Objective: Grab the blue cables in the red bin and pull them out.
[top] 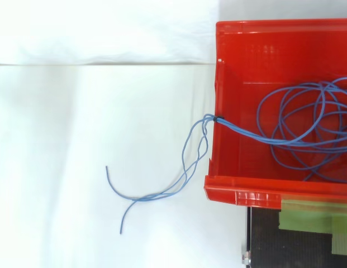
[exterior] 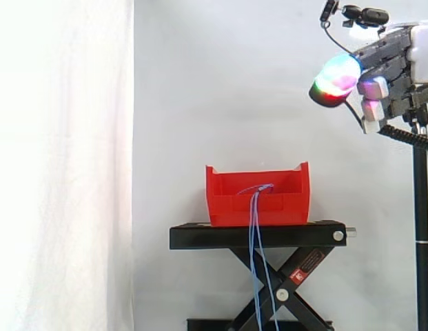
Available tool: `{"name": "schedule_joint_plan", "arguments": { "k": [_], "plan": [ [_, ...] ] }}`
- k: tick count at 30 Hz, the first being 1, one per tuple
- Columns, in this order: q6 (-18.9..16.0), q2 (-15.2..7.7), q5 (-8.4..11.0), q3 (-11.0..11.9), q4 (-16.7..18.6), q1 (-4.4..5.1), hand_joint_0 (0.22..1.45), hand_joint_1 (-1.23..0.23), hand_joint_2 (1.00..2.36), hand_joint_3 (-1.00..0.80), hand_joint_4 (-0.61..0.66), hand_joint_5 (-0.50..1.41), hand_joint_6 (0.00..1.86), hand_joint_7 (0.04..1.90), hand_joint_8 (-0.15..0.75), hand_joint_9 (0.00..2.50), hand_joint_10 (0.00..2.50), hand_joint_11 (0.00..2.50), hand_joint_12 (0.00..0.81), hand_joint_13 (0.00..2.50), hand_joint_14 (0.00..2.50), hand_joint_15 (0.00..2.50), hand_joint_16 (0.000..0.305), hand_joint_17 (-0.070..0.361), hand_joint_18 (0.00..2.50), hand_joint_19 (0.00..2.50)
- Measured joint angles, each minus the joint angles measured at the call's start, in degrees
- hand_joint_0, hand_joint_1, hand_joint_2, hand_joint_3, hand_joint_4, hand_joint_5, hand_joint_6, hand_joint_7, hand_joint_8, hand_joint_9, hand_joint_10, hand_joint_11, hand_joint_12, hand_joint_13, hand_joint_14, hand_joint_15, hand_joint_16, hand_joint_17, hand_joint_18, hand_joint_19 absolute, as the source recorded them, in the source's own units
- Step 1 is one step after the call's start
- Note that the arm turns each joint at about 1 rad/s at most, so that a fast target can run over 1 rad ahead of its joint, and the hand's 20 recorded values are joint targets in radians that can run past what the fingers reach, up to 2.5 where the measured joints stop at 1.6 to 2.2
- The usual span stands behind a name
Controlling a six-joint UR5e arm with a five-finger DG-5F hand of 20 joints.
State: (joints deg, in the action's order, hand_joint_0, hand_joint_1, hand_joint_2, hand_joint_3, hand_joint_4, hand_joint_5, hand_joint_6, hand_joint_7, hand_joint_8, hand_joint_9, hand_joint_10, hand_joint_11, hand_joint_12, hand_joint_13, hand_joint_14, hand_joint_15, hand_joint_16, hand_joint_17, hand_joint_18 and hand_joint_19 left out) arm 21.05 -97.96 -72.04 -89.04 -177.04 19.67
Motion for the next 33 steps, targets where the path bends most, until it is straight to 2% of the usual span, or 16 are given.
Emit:
{"name": "schedule_joint_plan", "arguments": {
  "k": [3,8,12,15,18,21,27,33],
  "plan": [
    [4.5,-0.1,0.28,0.0,-0.9,0.44,0.61,-0.91,1.0,-1.0,0.24,0.4,0.01,0.39,0.323,0.69,0.01,1.02,0.446,0.81,0.02,0.86,0.063,0.141,0.52,0.57],
    [12.1,-1.9,2.47,0.0,-0.4,1.45,0.61,-0.9,1.0,-1.0,0.24,0.39,0.01,0.38,0.324,0.69,0.02,1.02,0.447,0.92,0.02,1.04,0.062,0.141,0.61,0.69],
    [18.1,-6.3,3.74,0.0,0.5,2.04,0.62,-0.9,1.0,-1.0,0.24,0.39,0.01,0.38,0.32,0.68,0.02,1.02,0.446,0.93,0.02,1.07,0.062,0.14,0.62,0.7],
    [23.1,-10.6,3.22,0.0,3.1,2.22,0.62,-0.9,1.0,-1.0,0.24,0.39,0.01,0.38,0.319,0.68,0.02,1.01,0.442,0.93,0.02,1.07,0.062,0.14,0.62,0.7],
    [27.7,-12.6,2.33,0.0,6.8,2.33,0.62,-0.9,1.0,-1.0,0.24,0.4,0.01,0.38,0.32,0.68,0.02,1.02,0.442,0.93,0.02,1.07,0.062,0.14,0.62,0.7],
    [32.3,-13.2,1.91,0.0,9.6,2.51,0.62,-0.89,1.0,-1.0,0.24,0.39,0.01,0.38,0.316,0.68,0.02,1.0,0.437,0.93,0.02,1.07,0.062,0.14,0.62,0.71],
    [41.6,-13.4,2.25,0.0,12.0,3.2,0.63,-0.9,1.0,-1.0,0.24,0.41,0.01,0.38,0.316,0.67,0.02,1.01,0.437,0.92,0.02,1.06,0.062,0.139,0.62,0.71],
    [50.8,-13.4,6.58,0.0,14.6,4.05,0.65,-0.9,1.0,-1.0,0.24,0.44,0.01,0.41,0.313,0.67,0.02,1.01,0.431,0.91,0.02,1.07,0.061,0.137,0.61,0.7]
  ]
}}
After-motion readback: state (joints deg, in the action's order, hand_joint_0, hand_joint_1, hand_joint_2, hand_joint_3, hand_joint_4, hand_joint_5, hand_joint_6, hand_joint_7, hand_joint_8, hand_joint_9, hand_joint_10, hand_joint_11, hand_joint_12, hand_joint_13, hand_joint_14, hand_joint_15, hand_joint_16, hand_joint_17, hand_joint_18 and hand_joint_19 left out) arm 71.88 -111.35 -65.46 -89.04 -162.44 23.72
